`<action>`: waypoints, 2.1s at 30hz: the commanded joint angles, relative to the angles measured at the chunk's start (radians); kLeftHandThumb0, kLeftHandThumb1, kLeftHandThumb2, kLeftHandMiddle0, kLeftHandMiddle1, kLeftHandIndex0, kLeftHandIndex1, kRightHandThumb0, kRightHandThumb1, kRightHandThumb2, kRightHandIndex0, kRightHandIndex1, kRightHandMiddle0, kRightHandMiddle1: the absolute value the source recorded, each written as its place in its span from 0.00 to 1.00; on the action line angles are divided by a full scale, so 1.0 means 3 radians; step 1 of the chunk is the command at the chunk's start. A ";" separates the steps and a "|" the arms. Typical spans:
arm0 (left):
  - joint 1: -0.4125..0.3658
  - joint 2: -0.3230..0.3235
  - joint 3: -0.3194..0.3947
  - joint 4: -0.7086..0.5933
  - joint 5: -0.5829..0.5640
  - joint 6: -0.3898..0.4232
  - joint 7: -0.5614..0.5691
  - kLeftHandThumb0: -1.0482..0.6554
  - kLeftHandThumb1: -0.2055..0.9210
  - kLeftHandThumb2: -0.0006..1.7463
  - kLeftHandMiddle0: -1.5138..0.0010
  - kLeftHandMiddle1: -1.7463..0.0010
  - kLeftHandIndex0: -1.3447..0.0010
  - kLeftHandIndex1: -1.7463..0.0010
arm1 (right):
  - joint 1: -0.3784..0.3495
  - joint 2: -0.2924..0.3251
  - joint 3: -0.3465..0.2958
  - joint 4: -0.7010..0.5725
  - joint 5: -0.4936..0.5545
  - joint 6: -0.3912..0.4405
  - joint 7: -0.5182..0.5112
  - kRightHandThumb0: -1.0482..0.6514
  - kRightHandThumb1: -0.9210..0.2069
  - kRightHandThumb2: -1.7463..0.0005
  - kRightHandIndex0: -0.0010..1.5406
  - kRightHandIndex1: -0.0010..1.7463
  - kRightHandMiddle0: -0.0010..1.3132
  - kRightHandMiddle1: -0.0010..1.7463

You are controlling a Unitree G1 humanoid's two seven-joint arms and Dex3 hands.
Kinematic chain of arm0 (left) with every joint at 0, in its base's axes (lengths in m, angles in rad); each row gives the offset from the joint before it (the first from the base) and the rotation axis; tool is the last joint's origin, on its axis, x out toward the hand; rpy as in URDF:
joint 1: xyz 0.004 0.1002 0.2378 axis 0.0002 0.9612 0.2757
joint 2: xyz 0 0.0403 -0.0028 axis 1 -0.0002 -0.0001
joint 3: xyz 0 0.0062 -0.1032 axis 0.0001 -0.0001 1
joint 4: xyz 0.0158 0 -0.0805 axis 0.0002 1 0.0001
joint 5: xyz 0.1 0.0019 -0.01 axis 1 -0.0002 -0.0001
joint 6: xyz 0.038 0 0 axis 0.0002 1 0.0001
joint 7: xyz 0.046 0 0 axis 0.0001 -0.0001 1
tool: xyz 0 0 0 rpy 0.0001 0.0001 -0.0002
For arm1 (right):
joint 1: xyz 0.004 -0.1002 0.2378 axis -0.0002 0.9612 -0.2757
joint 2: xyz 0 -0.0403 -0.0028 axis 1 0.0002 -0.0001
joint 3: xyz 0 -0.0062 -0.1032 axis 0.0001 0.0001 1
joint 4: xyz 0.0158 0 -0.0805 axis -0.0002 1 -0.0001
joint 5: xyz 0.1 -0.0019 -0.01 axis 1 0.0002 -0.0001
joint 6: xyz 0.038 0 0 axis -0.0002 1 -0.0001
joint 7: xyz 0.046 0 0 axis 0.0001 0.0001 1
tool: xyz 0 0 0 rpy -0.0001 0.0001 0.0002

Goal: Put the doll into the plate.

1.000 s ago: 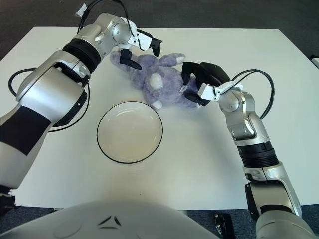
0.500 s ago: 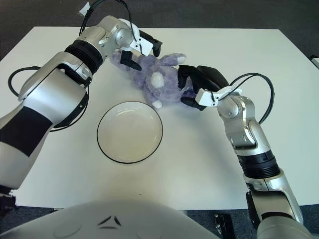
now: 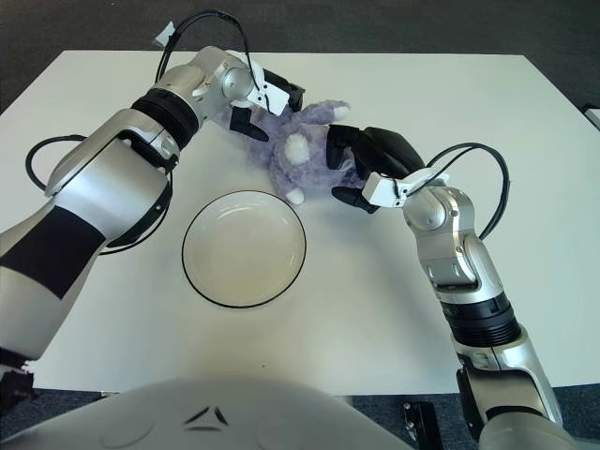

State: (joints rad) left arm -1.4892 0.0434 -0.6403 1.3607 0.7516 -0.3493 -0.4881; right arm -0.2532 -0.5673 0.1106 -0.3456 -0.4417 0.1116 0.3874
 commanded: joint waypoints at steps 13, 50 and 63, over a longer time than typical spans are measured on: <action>0.0232 -0.0097 -0.0104 0.0056 0.0114 0.0238 0.0202 0.71 0.28 0.76 0.98 0.66 1.00 0.62 | 0.0129 0.0036 -0.0021 -0.0344 0.0062 0.0196 0.0205 0.62 0.65 0.16 0.49 0.97 0.35 1.00; 0.0508 -0.0151 -0.0154 0.0063 0.0139 0.0209 0.0530 0.69 0.32 0.70 0.71 0.34 1.00 0.44 | 0.0215 0.0053 -0.0009 -0.0647 -0.0006 0.0421 0.0374 0.61 0.70 0.14 0.51 1.00 0.43 0.92; 0.0559 -0.0107 -0.0351 0.0050 0.0359 0.0041 0.1070 0.88 0.50 0.60 0.50 0.18 1.00 0.09 | 0.0257 0.0023 -0.0025 -0.0682 -0.0088 0.0408 0.0309 0.61 0.67 0.15 0.43 1.00 0.45 0.97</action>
State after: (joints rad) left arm -1.3511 0.0055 -0.7168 1.3700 0.8276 -0.3248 -0.1901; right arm -0.1807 -0.5541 0.1108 -0.5364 -0.4523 0.2446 0.4927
